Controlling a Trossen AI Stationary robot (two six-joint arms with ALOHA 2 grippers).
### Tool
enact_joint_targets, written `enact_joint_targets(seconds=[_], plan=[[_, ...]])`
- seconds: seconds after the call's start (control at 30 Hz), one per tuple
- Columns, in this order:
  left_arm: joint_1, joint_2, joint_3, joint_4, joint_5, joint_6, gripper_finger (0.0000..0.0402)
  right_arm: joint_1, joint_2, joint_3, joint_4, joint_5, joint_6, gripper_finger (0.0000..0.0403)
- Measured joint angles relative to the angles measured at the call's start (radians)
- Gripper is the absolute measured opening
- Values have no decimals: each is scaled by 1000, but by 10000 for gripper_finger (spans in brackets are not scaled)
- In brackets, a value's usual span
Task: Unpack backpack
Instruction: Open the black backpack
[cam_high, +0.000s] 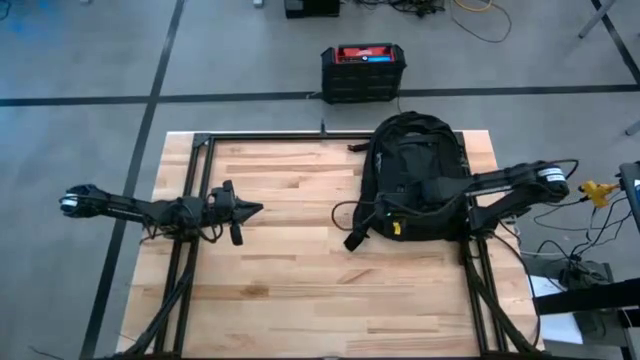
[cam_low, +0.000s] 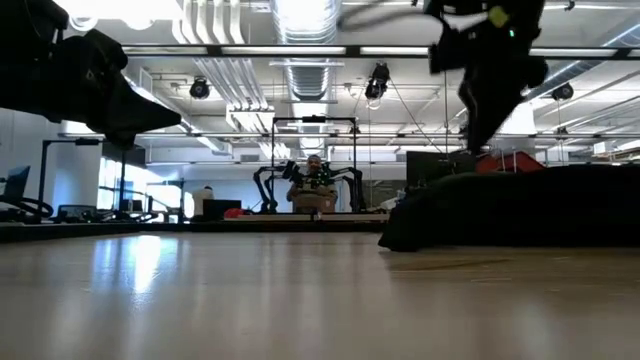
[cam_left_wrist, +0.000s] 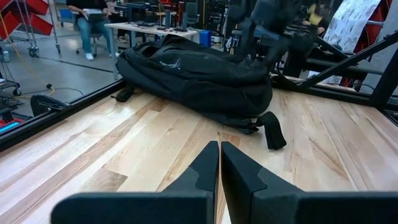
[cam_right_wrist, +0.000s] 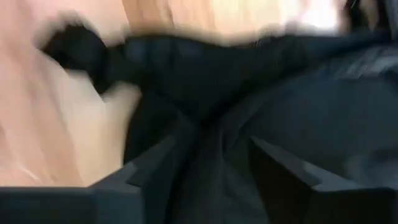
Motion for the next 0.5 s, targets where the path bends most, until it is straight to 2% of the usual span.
enact_joint_targets(seconds=[0.1, 0.23, 0.37, 0.5], plan=[[0, 0, 0, 0, 0, 0, 0, -16, 6, -39, -2, 5, 69, 250], [0, 0, 0, 0, 0, 0, 0, -18, -8, -87, -17, -14, 103, 266], [0, 0, 0, 0, 0, 0, 0, -18, -9, -138, -29, -11, 110, 257], [0, 0, 0, 0, 0, 0, 0, -17, 4, -198, 64, 14, 144, 228]])
